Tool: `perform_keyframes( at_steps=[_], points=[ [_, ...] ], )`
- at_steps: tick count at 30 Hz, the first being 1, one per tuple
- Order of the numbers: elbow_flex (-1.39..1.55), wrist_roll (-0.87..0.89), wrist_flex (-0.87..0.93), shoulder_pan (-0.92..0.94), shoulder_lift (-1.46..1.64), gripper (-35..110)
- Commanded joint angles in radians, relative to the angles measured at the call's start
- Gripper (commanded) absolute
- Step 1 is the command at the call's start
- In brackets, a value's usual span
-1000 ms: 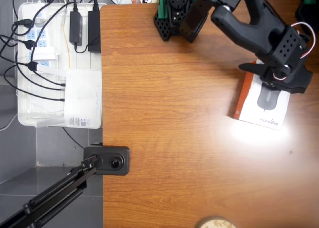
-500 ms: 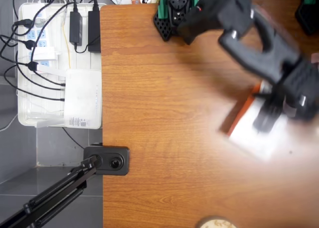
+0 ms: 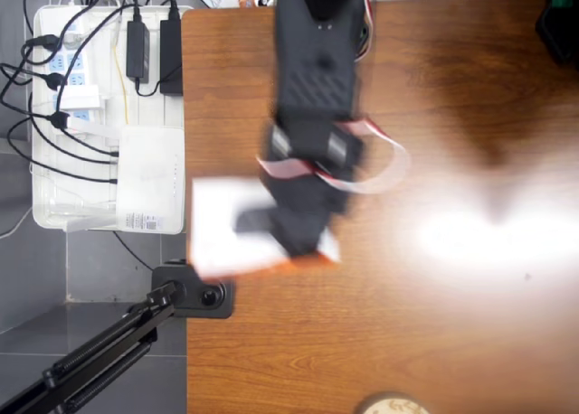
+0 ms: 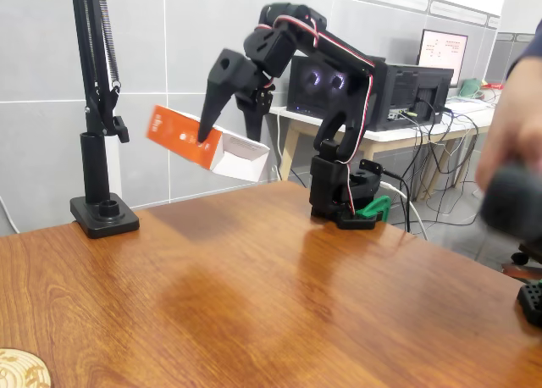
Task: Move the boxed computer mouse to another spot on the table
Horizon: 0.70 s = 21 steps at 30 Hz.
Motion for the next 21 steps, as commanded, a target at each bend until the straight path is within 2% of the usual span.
perform_keyframes(
  at_steps=[1,6,17,19,21],
  points=[
    [0.290,-0.028,-0.041,0.043,0.132,0],
    [0.520,-0.055,-0.181,-0.006,0.130,0],
    [0.534,-0.058,-0.365,-0.015,-0.026,2],
    [0.548,-0.060,-0.433,-0.014,-0.025,15],
    [0.546,-0.061,-0.482,-0.014,-0.021,41]
  ],
)
